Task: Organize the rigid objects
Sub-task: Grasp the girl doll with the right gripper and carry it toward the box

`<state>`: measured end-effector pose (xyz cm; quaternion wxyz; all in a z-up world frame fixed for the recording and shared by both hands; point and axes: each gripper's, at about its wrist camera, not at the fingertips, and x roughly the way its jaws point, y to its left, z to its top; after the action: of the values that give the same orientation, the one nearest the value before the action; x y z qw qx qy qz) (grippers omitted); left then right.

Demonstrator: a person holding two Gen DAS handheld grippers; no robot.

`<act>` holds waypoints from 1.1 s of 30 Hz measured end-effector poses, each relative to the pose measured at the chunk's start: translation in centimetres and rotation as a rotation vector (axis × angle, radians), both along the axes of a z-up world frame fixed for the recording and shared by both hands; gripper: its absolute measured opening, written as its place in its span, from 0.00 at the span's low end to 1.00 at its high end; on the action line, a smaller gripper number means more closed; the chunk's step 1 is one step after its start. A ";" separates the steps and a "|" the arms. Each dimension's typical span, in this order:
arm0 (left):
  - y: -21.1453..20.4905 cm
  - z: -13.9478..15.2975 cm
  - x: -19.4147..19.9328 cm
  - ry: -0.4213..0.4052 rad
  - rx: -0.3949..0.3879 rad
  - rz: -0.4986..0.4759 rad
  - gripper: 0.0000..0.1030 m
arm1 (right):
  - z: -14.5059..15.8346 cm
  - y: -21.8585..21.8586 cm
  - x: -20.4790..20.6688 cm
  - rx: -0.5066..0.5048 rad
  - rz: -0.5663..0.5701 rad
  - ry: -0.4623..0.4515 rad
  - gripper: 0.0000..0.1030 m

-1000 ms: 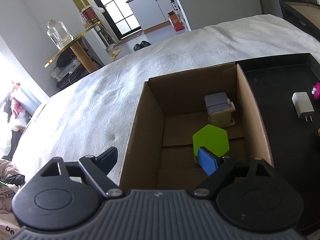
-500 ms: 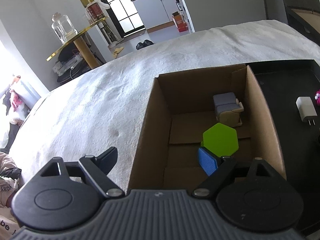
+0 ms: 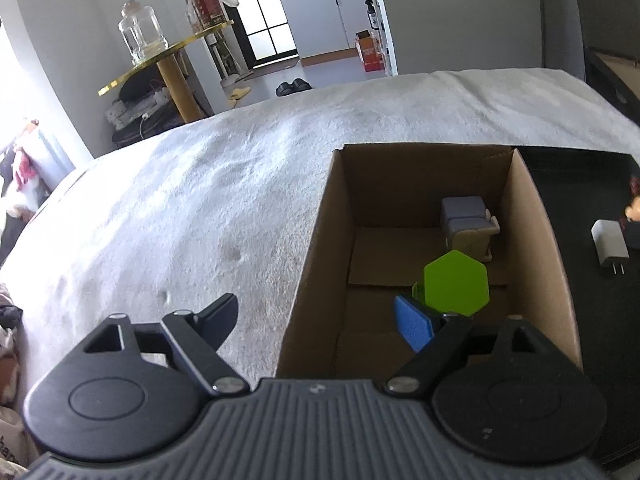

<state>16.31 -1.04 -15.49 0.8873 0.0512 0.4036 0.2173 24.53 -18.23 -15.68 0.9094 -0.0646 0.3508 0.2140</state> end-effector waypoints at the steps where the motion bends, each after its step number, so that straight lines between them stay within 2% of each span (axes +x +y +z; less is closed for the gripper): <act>1: -0.1 -0.1 -0.1 -0.003 0.000 -0.008 0.79 | 0.3 0.4 -0.1 0.004 0.008 -0.010 0.40; 5: 0.2 -0.1 -0.5 -0.008 0.002 -0.016 0.68 | 1.3 1.9 -0.1 0.015 0.041 -0.040 0.40; 11: 1.1 -0.3 -1.2 -0.018 -0.034 0.000 0.42 | 2.6 3.9 0.0 0.076 0.061 -0.025 0.40; 13: 1.4 -0.6 -1.3 -0.014 -0.053 0.005 0.26 | 2.7 4.9 -0.2 0.071 0.081 -0.032 0.40; 16: 1.6 -0.9 -1.4 -0.017 -0.061 0.000 0.17 | 2.8 6.4 -0.4 0.051 0.112 -0.046 0.40; 18: 2.0 -0.9 -1.4 -0.023 -0.073 0.002 0.15 | 3.0 7.1 -0.8 0.040 0.129 -0.052 0.40; 27: 2.7 -0.9 -1.4 -0.037 -0.102 -0.012 0.14 | 2.5 11.0 -2.3 -0.052 0.226 -0.082 0.40; 33: 3.2 -1.1 -1.7 -0.045 -0.125 -0.017 0.14 | 2.2 13.0 -2.5 -0.064 0.261 -0.081 0.40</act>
<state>14.65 2.12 -16.62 0.8995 -0.0056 0.3958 0.1851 22.05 -5.23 -13.47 0.8848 -0.1473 0.3089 0.3163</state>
